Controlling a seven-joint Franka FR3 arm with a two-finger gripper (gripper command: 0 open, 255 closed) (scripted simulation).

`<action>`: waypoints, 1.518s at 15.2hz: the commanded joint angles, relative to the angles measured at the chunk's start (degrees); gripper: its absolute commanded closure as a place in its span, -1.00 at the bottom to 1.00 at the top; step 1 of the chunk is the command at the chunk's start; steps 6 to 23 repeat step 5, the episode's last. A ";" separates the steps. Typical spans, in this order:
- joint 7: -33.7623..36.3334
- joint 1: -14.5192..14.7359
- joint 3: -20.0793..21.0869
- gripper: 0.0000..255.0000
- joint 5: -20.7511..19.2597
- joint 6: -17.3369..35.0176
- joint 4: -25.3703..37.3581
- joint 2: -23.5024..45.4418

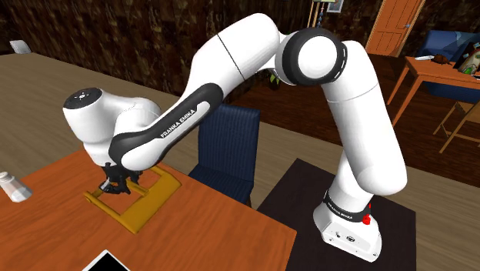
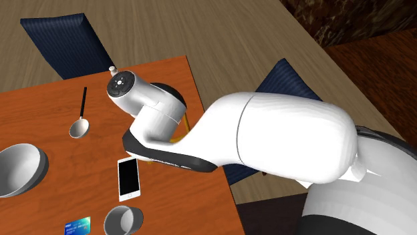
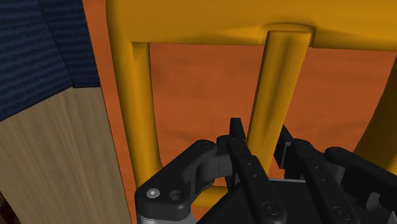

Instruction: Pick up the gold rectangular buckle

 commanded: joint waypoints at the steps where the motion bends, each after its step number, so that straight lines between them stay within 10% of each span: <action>1: -0.50 -0.08 0.33 1.00 0.53 -1.21 0.67 -0.65; 23: -1.00 -0.24 0.66 1.00 1.08 -2.35 1.14 -1.43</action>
